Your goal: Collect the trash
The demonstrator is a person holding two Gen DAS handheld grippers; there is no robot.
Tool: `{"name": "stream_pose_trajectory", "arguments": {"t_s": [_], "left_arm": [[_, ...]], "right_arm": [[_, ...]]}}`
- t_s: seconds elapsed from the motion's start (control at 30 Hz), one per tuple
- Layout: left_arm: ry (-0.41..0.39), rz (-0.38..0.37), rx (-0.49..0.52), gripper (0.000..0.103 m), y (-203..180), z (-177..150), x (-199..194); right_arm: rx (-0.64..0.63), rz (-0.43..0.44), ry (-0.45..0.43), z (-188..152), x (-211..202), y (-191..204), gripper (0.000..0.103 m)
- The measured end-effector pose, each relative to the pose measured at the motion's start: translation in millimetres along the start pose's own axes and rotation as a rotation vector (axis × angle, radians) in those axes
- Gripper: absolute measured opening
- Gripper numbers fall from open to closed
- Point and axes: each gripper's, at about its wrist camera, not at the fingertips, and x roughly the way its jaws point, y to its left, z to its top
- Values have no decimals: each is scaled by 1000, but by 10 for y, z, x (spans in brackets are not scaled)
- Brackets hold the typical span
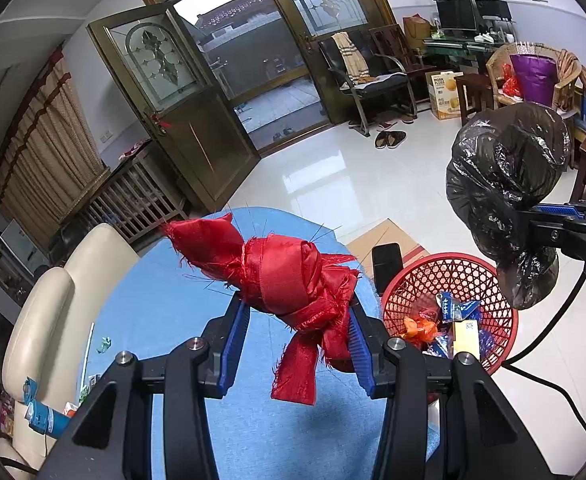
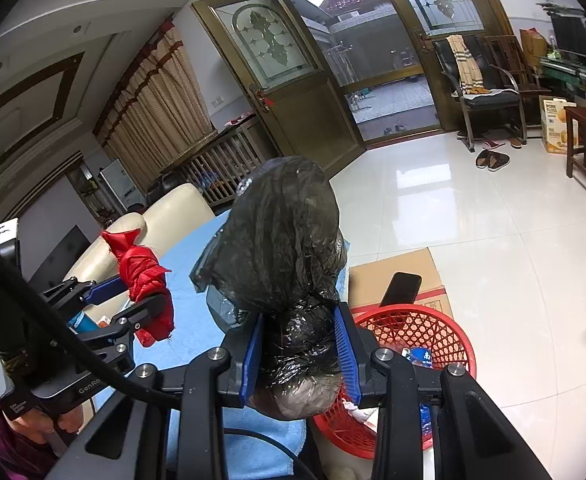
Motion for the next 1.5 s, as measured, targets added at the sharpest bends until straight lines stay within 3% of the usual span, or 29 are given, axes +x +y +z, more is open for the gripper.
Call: {"name": "stream_pose_trajectory", "arguments": {"t_s": [1.5], "left_arm": [[65,-69,97,49,-160,46,335]], "right_arm": [[116,-36,43,-41,315,-353,37]]}}
